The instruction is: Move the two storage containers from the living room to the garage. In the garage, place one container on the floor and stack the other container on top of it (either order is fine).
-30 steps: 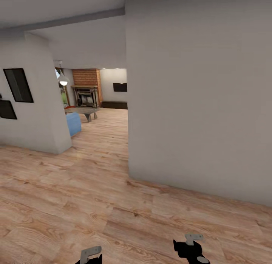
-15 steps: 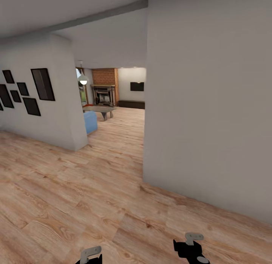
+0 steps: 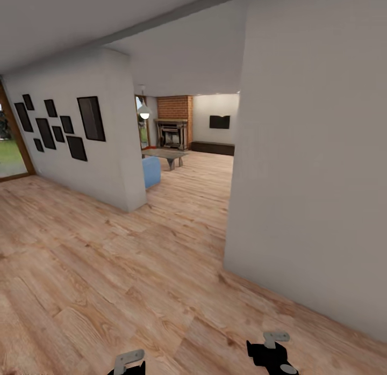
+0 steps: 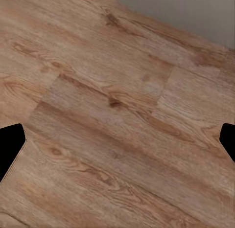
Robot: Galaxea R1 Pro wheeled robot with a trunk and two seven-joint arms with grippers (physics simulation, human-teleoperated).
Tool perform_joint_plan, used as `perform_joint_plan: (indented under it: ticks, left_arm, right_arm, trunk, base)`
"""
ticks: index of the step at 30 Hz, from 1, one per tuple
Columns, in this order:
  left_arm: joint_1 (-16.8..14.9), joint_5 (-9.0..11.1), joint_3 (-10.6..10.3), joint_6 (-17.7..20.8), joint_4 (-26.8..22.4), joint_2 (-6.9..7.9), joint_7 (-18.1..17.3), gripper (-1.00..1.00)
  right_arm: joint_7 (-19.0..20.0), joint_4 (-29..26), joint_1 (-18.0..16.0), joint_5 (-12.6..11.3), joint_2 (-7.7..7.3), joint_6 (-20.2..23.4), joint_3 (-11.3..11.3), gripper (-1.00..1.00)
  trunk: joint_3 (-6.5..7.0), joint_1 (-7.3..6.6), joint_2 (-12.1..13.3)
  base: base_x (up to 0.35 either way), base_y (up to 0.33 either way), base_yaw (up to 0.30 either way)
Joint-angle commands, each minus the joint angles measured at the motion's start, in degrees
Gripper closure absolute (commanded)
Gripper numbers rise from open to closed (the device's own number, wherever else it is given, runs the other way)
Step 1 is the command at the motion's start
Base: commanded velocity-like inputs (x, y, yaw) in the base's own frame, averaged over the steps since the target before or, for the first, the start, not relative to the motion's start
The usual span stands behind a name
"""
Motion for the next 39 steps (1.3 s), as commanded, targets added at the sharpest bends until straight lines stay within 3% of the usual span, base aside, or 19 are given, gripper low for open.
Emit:
perform_joint_plan:
  ticks: [1,7,21,39]
  left_arm:
    - [-0.04,-0.14,0.22,-0.20,0.07,-0.06,-0.01,-1.00]
    - [-0.03,-0.14,0.23,-0.20,0.05,-0.12,-0.02,-1.00]
    - [-0.03,-0.14,0.23,-0.20,0.06,-0.13,-0.01,-1.00]
    - [-0.05,-0.14,0.26,-0.20,0.09,-0.06,0.00,-1.00]
  right_arm:
    - [-0.28,0.02,-0.01,-0.59,-0.05,-0.19,0.49,-1.00]
    - [-0.28,0.02,-0.01,-0.59,-0.05,-0.19,0.49,-1.00]
    - [-0.28,0.10,-0.01,-0.59,-0.04,-0.19,0.49,-1.00]
    - [-0.28,0.11,-0.01,-0.63,-0.05,-0.19,0.49,-1.00]
  trunk:
    - [-0.04,0.05,-0.03]
    - [-0.17,0.05,-0.03]
    - [-0.20,0.05,-0.03]
    - [-0.20,0.05,-0.03]
  base:
    - [0.327,0.000,0.275]
    - [0.327,0.000,0.253]
    - [0.327,0.000,0.039]
    - [0.327,0.000,0.239]
